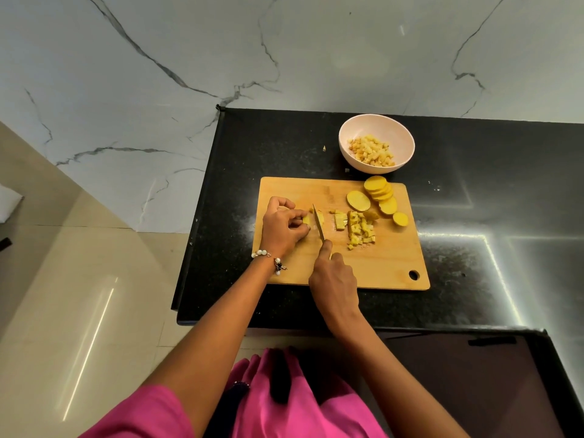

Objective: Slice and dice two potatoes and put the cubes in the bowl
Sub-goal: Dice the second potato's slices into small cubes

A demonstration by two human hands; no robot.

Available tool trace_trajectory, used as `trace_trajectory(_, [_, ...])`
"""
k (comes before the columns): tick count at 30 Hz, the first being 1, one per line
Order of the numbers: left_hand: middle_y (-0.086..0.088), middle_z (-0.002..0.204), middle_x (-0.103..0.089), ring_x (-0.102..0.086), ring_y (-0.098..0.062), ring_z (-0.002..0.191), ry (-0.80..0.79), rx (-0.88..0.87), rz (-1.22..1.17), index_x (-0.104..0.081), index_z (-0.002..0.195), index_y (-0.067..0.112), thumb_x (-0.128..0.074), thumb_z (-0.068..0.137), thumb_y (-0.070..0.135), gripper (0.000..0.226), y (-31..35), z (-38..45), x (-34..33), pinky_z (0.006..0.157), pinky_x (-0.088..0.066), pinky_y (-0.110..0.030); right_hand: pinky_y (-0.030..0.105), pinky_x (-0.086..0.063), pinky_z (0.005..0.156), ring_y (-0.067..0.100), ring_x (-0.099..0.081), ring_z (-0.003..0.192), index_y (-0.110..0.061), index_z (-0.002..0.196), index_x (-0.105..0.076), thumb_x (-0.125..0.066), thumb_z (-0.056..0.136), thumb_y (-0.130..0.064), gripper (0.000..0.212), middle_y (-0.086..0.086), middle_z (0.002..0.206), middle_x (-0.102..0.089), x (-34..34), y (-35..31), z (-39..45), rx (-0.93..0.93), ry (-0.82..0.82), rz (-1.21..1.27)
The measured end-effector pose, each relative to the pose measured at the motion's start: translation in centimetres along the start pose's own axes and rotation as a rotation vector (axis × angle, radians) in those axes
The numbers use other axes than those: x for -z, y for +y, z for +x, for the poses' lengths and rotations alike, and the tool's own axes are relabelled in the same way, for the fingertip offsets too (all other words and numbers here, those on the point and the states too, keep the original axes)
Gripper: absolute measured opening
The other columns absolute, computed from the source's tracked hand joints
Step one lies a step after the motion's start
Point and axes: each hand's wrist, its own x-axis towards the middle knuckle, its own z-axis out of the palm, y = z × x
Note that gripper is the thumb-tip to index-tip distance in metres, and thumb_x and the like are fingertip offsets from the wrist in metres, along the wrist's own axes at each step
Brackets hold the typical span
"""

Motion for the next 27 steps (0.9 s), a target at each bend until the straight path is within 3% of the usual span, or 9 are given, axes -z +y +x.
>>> trace_trajectory(6, [-0.004,0.113,-0.047,-0.059,-0.005,0.078,-0.011,0.027,-0.032,-0.07,0.105,0.003,-0.08,0.071,0.012,0.037,0.1,0.0,0.4,0.073,-0.047,-0.004,0.04,-0.044,0.08,0.037,-0.055,0.103,-0.005,0.15,-0.01,-0.028,0.096,-0.006,0.057,0.021,0.123,-0.051,0.9,1.5,0.0,-0.103,-0.029,0.097])
trace_trajectory(10, [-0.004,0.116,-0.047,-0.058,-0.008,0.078,0.002,0.023,-0.011,-0.07,0.105,0.004,-0.081,0.07,0.014,0.038,0.0,-0.1,0.5,0.072,-0.045,-0.002,0.039,-0.044,0.077,0.035,-0.056,0.098,-0.005,0.149,-0.014,-0.033,0.094,-0.007,0.058,0.02,0.117,-0.054,1.3,1.2,-0.1,-0.062,0.016,0.166])
trace_trajectory(15, [-0.008,0.114,-0.05,-0.046,-0.02,0.101,0.051,0.017,0.158,-0.073,0.101,0.009,-0.078,0.074,0.021,0.03,-0.1,-0.3,0.0,0.086,-0.04,-0.023,0.04,-0.044,0.078,0.034,-0.056,0.098,-0.005,0.149,-0.017,-0.035,0.093,-0.007,0.058,0.017,0.114,-0.056,1.0,0.2,0.1,0.019,-0.005,0.177])
trace_trajectory(18, [-0.006,0.11,-0.054,-0.045,-0.022,0.103,0.076,0.05,0.175,-0.074,0.1,0.011,-0.076,0.077,0.022,0.026,-0.1,-0.3,-0.2,0.086,-0.031,-0.02,0.04,-0.044,0.077,0.035,-0.056,0.097,-0.006,0.148,-0.018,-0.035,0.093,-0.007,0.058,0.018,0.114,-0.056,0.8,0.2,0.3,0.037,-0.019,0.165])
trace_trajectory(27, [-0.002,0.105,-0.059,-0.046,-0.017,0.103,0.093,0.103,0.111,-0.074,0.097,0.011,-0.077,0.075,0.02,0.024,0.2,-0.2,-0.1,0.078,-0.029,-0.014,0.039,-0.044,0.072,0.034,-0.057,0.091,-0.005,0.147,-0.021,-0.037,0.092,-0.007,0.057,0.018,0.108,-0.058,0.7,0.1,0.7,0.069,-0.011,0.174])
